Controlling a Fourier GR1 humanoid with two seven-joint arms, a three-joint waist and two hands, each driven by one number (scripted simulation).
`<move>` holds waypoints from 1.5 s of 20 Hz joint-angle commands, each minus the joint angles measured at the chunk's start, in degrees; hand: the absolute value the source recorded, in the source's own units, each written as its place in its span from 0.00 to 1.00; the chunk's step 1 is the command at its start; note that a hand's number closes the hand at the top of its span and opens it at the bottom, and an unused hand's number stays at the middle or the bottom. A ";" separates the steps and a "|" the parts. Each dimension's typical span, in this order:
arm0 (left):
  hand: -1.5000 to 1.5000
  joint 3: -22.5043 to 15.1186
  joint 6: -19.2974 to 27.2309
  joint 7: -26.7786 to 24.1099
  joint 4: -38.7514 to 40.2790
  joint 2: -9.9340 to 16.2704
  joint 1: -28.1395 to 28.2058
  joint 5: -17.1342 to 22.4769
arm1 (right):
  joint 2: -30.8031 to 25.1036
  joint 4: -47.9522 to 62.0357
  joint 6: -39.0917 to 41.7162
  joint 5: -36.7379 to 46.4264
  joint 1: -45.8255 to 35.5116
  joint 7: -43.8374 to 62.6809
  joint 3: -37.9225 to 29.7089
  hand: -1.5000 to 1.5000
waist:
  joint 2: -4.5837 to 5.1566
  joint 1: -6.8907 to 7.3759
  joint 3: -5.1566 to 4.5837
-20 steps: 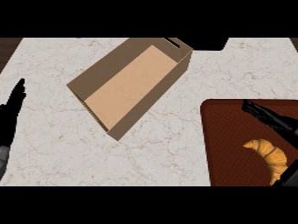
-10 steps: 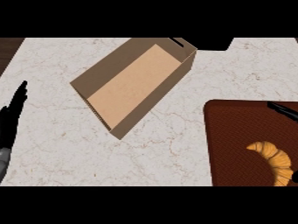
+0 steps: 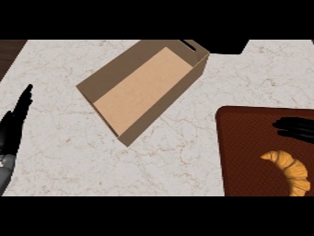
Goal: Pick the croissant from the tray and place it in the cardboard box
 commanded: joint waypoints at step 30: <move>0.50 8.20 -4.67 2.84 -4.51 0.62 5.46 -2.80 | 12.55 15.48 -3.66 19.81 -9.78 -13.29 10.30 0.00 | -0.96 -3.13 -0.28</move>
